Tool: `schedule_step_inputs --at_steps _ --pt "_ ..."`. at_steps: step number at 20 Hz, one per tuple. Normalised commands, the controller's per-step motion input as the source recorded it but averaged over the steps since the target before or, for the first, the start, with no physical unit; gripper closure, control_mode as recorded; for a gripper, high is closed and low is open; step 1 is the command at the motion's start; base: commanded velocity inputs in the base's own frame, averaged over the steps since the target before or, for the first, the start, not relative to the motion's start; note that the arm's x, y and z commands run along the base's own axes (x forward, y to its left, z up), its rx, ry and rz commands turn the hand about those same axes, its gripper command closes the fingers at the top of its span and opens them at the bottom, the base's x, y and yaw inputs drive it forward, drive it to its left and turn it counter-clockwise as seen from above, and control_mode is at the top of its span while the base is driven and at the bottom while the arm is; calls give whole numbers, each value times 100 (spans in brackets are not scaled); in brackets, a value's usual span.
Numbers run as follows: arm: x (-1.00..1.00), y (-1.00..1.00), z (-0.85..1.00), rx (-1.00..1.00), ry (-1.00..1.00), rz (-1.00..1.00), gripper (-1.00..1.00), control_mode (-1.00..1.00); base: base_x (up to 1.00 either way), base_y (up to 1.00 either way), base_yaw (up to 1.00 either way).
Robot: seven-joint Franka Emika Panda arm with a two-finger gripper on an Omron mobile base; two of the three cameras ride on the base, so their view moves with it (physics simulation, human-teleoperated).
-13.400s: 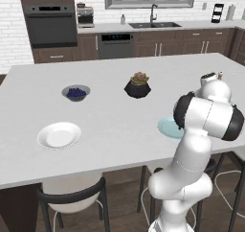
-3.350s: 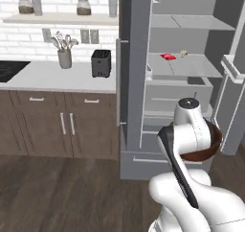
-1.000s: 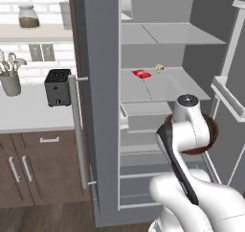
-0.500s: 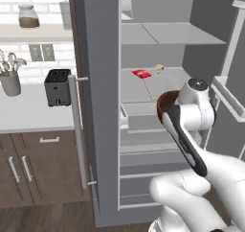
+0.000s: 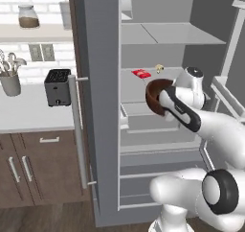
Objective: Pick the chicken drumstick and eggplant from their plates and place them in the bowl. Then put the bowl in the fridge.
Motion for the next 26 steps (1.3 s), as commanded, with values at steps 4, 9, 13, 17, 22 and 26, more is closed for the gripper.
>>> schedule_step_inputs --at_steps 4,9,13,17,22,26 --pt "87 0 14 -1 1 1 100 -100 0 0 0" --pt "96 0 1 0 1 0 100 -100 0 0 0" --pt "64 0 -11 0 1 1 100 -100 0 0 0" --pt "26 0 -37 -4 0 0 100 -100 0 0 0" --pt "24 0 -31 -4 -4 0 100 -100 0 0 0" --pt "44 0 -3 -1 -1 0 100 -100 0 0 0"
